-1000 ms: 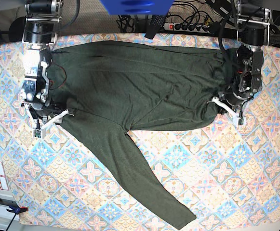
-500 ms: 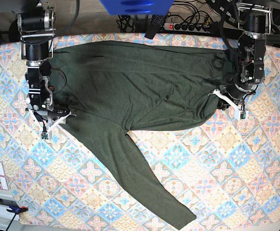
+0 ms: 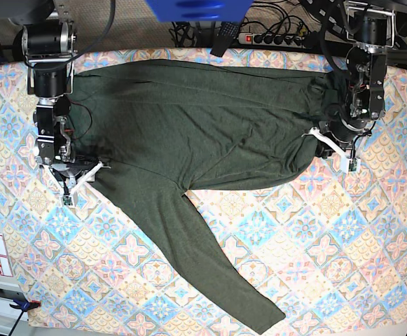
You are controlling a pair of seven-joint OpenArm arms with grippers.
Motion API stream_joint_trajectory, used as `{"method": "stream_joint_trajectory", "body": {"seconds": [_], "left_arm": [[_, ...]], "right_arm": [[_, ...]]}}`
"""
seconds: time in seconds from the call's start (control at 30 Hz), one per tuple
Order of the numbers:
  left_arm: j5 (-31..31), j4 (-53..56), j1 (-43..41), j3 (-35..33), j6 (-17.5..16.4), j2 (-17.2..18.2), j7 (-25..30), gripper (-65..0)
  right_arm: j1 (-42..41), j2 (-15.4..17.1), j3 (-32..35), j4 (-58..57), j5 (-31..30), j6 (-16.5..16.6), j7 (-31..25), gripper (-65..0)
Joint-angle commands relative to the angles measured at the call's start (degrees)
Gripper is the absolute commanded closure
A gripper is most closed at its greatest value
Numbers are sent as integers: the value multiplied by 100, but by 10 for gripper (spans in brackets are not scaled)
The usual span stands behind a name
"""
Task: Fold the T-shirt properly
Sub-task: 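Grasp the side edges and fold them toward the collar with both grippers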
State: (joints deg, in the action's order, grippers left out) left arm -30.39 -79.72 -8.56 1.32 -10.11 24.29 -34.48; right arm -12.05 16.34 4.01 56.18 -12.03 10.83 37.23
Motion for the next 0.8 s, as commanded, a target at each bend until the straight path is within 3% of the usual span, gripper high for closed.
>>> {"method": "stream_joint_trajectory", "body": {"seconds": [0.0,0.1,0.2,0.43,0.77], "left_arm": [[-25,-94,60,39,-5,80,94,0],[-25,-94,60,39,-5,80,94,0],[-25,-102,60,39,-5,80,94,0],[-7,-621,-133,224,-5,107,94,0],[-33,-1087,-564,496,-5,300,103,0]], "right_arm": [[-30,32,-36,4,21,82,167,-126],[-30,32,-45,4,21,442,167,0],[-21,32,-107,48,21,574,132,-4],[313,15,-1074,786,21,601,167,-1],[1368,-3,-1153,2439,-164,601,466,-1]]}}
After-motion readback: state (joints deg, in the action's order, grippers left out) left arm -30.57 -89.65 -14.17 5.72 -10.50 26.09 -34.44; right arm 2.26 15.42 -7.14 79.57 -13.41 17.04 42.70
